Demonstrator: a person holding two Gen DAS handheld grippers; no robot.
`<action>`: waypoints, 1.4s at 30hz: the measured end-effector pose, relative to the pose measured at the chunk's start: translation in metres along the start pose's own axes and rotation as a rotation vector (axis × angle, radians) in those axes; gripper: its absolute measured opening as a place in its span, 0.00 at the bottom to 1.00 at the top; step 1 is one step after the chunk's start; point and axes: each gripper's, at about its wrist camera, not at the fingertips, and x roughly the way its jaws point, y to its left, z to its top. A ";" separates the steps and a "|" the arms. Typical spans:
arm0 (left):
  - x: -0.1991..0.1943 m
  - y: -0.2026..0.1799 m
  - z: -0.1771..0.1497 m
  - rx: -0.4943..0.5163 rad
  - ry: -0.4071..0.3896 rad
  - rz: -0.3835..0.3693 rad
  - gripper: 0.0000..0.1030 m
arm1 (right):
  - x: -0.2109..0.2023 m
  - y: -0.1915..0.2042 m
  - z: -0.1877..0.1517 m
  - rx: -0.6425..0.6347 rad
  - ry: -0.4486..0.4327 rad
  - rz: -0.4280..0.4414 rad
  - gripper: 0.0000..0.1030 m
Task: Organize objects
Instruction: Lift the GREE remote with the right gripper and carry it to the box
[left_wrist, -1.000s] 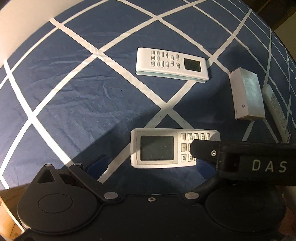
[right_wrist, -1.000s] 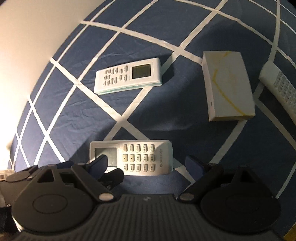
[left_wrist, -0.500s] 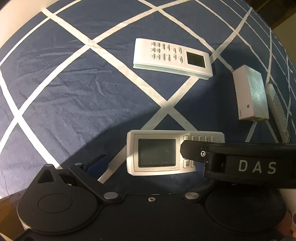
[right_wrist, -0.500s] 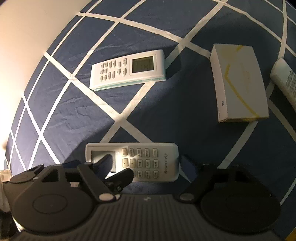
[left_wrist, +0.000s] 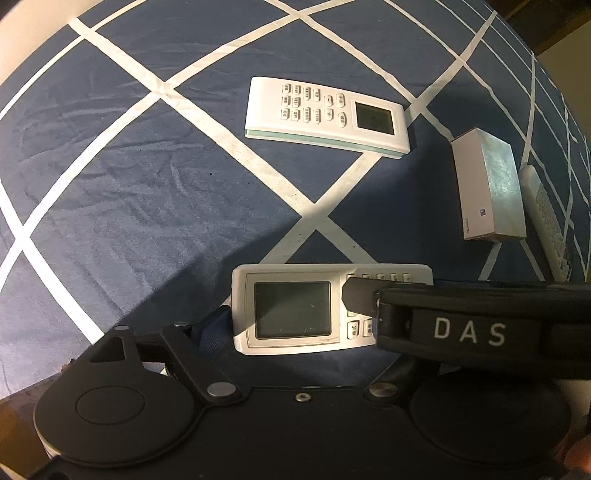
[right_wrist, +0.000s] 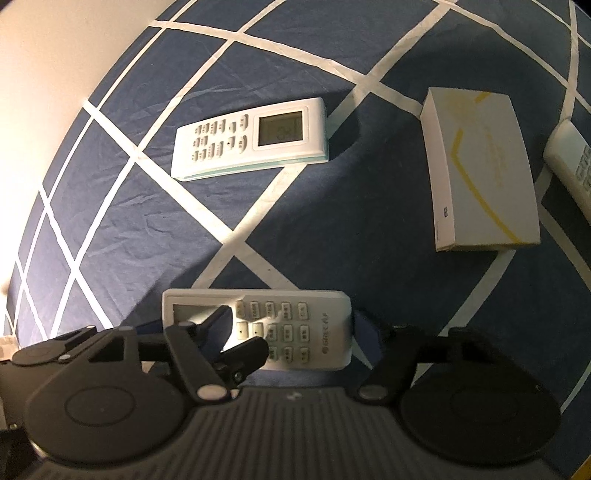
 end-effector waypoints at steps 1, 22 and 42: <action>0.000 0.000 0.000 -0.002 0.000 0.001 0.78 | 0.000 0.000 0.000 -0.003 0.000 0.000 0.68; -0.069 -0.031 -0.026 -0.048 -0.101 0.097 0.77 | -0.060 0.013 -0.020 -0.132 -0.068 0.076 0.68; -0.164 -0.057 -0.127 -0.189 -0.269 0.215 0.77 | -0.144 0.041 -0.101 -0.325 -0.145 0.187 0.68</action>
